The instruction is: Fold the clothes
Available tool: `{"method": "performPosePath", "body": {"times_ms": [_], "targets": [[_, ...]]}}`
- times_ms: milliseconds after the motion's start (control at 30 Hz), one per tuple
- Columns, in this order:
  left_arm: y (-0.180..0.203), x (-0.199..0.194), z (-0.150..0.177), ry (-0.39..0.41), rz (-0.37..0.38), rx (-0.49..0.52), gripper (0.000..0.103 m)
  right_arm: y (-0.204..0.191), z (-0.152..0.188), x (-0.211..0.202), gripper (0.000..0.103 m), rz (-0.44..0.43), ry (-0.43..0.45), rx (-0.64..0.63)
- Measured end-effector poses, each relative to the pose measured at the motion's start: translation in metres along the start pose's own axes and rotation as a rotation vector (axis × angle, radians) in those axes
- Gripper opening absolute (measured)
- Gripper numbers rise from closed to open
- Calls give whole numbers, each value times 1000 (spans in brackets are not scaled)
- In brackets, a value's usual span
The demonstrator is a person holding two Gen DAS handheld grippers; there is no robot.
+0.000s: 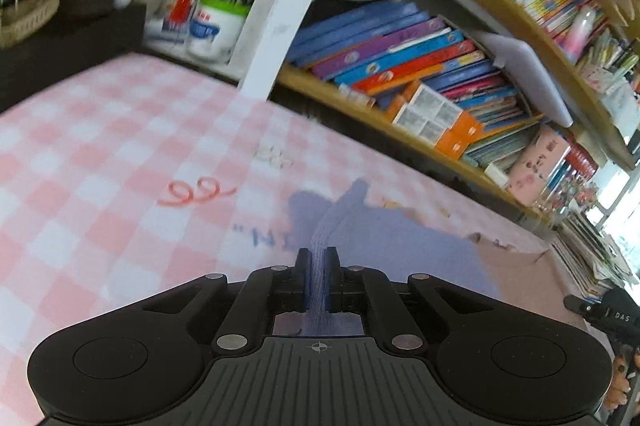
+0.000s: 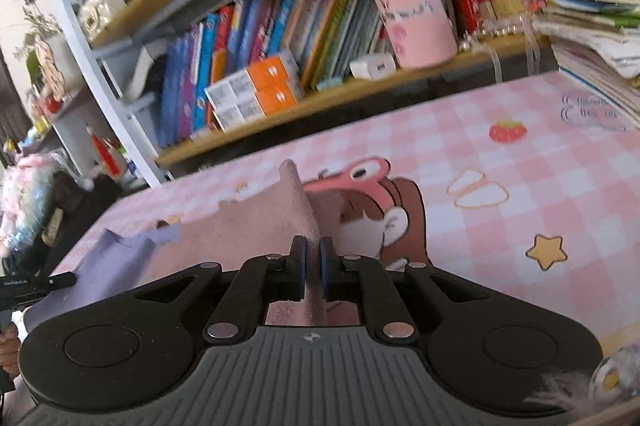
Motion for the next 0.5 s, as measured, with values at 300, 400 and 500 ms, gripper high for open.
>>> {"method": "performPosePath", "body": {"times_ms": [300, 400, 500], "targets": [[-6, -1, -10, 32, 44, -44, 38, 16, 1, -3, 29, -35, -40, 116], [-7, 9, -6, 4, 55, -61, 35, 13, 3, 2, 28, -25, -76, 112], [-10, 15, -1, -18, 72, -89, 24, 13, 6, 5, 14, -74, -120, 138]]}}
Point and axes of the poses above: each gripper's, at about its wrist camera, not at the fingertips, and x roughly the way its jaws point, y to its right, z to its underside, the point moved 2 cm from there along x, roughly the way its jaws point, and after that the axes turned 14 degrees about z, right-handed, at the moved point
